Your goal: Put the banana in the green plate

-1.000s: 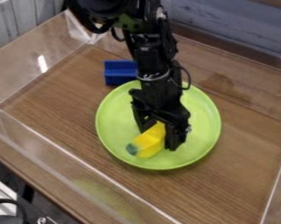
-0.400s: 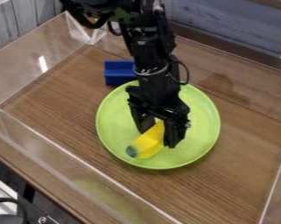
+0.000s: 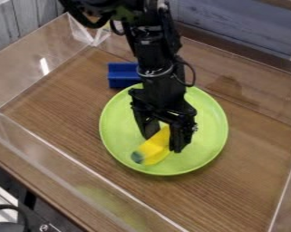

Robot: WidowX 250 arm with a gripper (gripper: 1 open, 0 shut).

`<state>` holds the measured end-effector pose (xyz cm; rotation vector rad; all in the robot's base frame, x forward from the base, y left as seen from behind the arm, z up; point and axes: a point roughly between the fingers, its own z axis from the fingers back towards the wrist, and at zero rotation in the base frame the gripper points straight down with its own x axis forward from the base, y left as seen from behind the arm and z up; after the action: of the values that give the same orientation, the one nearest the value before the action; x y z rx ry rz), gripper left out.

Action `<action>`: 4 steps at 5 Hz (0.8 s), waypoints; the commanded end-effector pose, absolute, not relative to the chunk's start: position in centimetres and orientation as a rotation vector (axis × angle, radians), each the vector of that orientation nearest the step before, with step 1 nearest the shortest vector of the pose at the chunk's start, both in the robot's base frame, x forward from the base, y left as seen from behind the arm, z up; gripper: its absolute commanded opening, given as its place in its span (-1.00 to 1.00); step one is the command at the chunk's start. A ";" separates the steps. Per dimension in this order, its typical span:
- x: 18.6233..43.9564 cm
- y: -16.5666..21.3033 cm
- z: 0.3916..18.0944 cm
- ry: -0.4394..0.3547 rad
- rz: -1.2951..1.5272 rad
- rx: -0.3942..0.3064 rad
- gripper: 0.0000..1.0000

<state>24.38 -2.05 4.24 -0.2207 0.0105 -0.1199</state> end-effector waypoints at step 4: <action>24.6 -1.5 7.4 -0.059 -0.097 -0.206 1.00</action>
<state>23.81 -1.77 6.18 -0.2152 -0.0021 -0.0933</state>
